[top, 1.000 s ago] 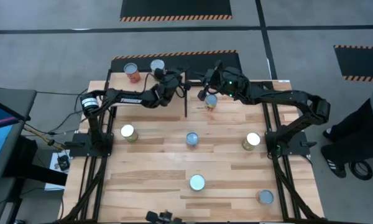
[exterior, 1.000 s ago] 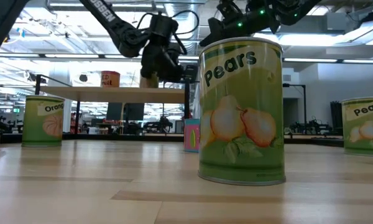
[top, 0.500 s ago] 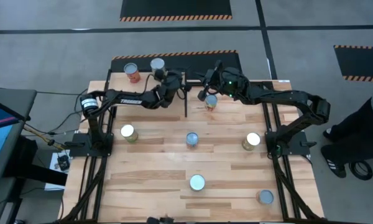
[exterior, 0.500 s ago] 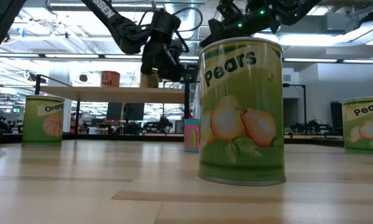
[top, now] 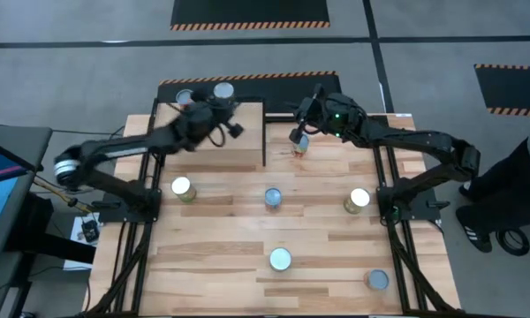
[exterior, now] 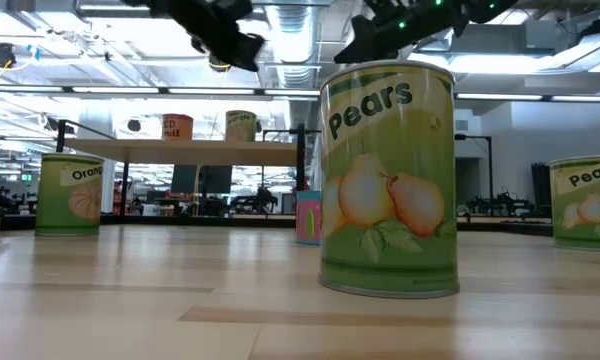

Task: Pick and place cans onto a shelf
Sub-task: Put the top canned oranges on the shelf

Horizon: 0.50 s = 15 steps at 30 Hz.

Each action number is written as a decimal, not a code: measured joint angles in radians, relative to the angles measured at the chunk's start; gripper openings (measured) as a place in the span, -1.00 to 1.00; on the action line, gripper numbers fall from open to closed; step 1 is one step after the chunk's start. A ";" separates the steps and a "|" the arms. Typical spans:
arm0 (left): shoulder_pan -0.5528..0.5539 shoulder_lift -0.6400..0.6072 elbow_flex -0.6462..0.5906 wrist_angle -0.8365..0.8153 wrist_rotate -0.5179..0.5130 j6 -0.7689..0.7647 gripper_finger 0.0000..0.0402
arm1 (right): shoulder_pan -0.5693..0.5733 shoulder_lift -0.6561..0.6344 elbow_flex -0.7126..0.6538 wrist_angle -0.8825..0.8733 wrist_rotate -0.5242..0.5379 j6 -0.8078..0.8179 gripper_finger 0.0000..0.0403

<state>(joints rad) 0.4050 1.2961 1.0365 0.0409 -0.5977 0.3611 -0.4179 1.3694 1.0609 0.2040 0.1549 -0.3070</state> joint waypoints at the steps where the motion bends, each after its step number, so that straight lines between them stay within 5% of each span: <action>1: 0.023 -0.024 0.029 -0.105 0.035 -0.005 -0.92 | 0.000 -0.004 0.000 0.000 -0.003 0.000 -0.97; 5: 0.140 -0.054 0.172 -0.447 0.175 -0.017 -0.99 | 0.000 -0.011 0.000 -0.012 -0.051 0.009 -0.98; 11: 0.316 0.002 0.345 -0.753 0.542 0.091 -0.99 | -0.005 0.012 -0.004 -0.008 -0.137 0.013 -0.98; 15: 0.341 0.040 0.391 -0.822 0.585 0.234 -0.90 | -0.010 0.023 -0.058 0.104 -0.210 0.021 -0.98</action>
<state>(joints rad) 0.7465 1.3364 1.4271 -0.7815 -0.0123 0.5946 -0.4282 1.3921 1.0033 0.3083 -0.0551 -0.2858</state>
